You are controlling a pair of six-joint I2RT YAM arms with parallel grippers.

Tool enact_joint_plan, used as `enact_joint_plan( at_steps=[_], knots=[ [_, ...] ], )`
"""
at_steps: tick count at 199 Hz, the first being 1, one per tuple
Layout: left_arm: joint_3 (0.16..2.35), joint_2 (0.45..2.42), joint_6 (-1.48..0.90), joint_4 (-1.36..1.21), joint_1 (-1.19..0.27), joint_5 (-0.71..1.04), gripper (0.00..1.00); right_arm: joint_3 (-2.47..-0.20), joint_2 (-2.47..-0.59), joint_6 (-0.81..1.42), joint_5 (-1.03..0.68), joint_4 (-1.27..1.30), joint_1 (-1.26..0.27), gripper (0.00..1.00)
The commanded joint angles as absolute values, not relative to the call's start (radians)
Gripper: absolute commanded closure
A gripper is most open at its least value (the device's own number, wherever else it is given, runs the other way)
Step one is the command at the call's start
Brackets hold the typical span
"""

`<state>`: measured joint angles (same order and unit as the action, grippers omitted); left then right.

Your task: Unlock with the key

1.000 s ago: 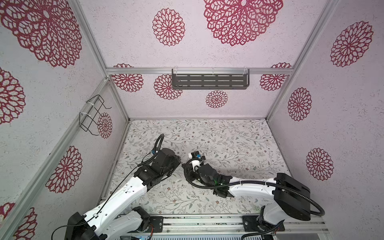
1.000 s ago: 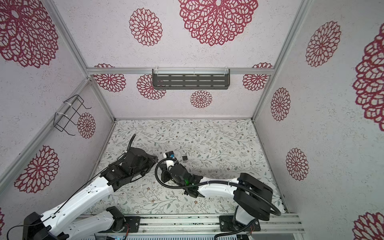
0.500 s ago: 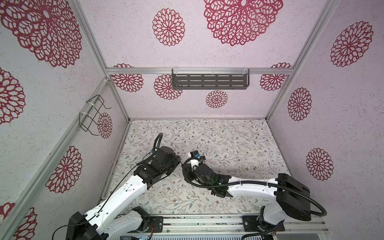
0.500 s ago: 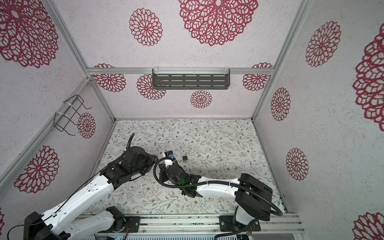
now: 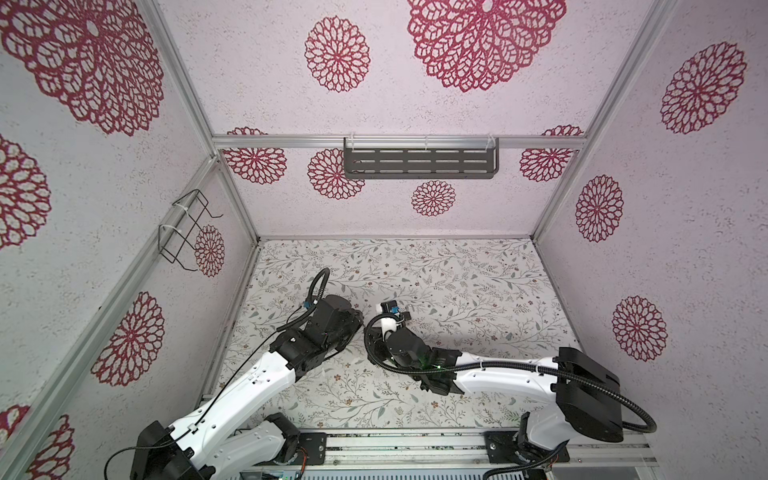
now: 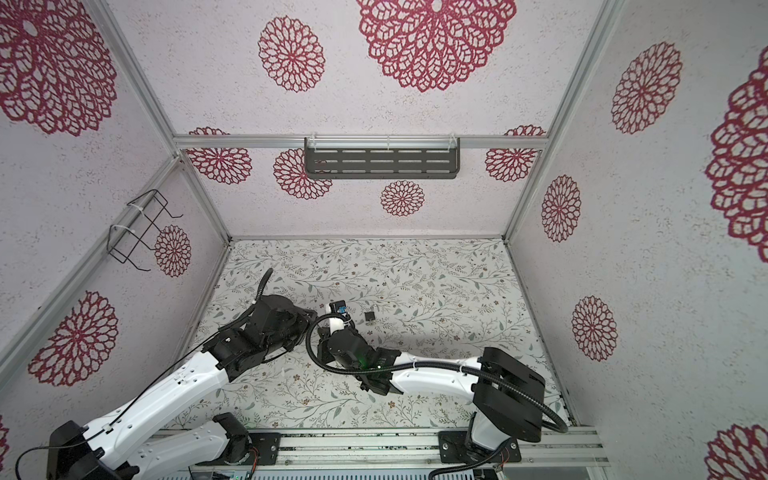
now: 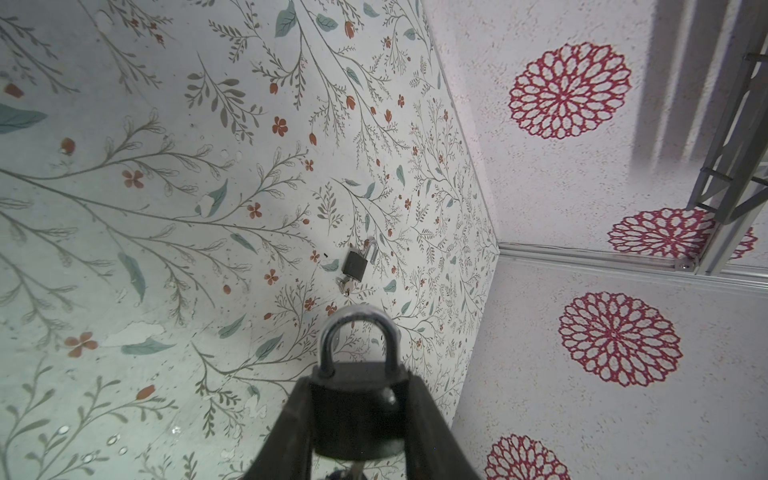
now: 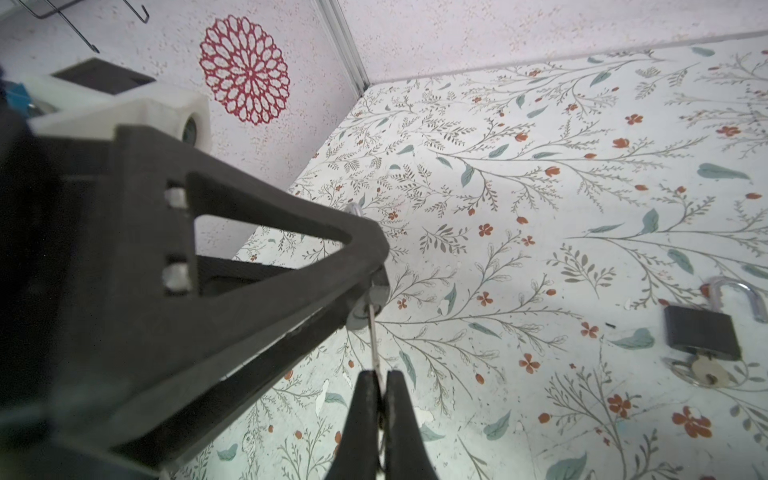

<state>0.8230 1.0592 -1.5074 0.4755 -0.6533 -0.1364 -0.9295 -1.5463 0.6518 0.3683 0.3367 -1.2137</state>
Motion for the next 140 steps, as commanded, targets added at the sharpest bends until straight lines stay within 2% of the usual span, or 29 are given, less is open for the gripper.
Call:
enact_joint_plan(
  at_steps=[1, 51, 105, 114, 140],
  knots=[
    [0.835, 1.090, -1.482, 0.558, -0.653, 0.033, 1.00, -0.968, -1.487, 0.770, 0.299, 0.436, -1.213, 1.00],
    [0.982, 1.222, -1.396, 0.717, -0.578, 0.071, 1.00, -0.872, -1.508, 0.939, 0.269, 0.472, -1.215, 1.00],
    [1.147, 1.363, -1.271, 0.885, -0.577, -0.022, 1.00, -0.832, -1.559, 1.076, 0.150, 0.560, -1.214, 1.00],
    [1.166, 1.380, -1.254, 0.895, -0.588, -0.037, 1.00, -0.830, -1.567, 1.103, 0.132, 0.580, -1.178, 1.00],
    [1.208, 1.420, -1.210, 0.941, -0.601, -0.078, 1.00, -0.789, -1.552, 1.130, 0.171, 0.590, -1.166, 1.00]
  ],
)
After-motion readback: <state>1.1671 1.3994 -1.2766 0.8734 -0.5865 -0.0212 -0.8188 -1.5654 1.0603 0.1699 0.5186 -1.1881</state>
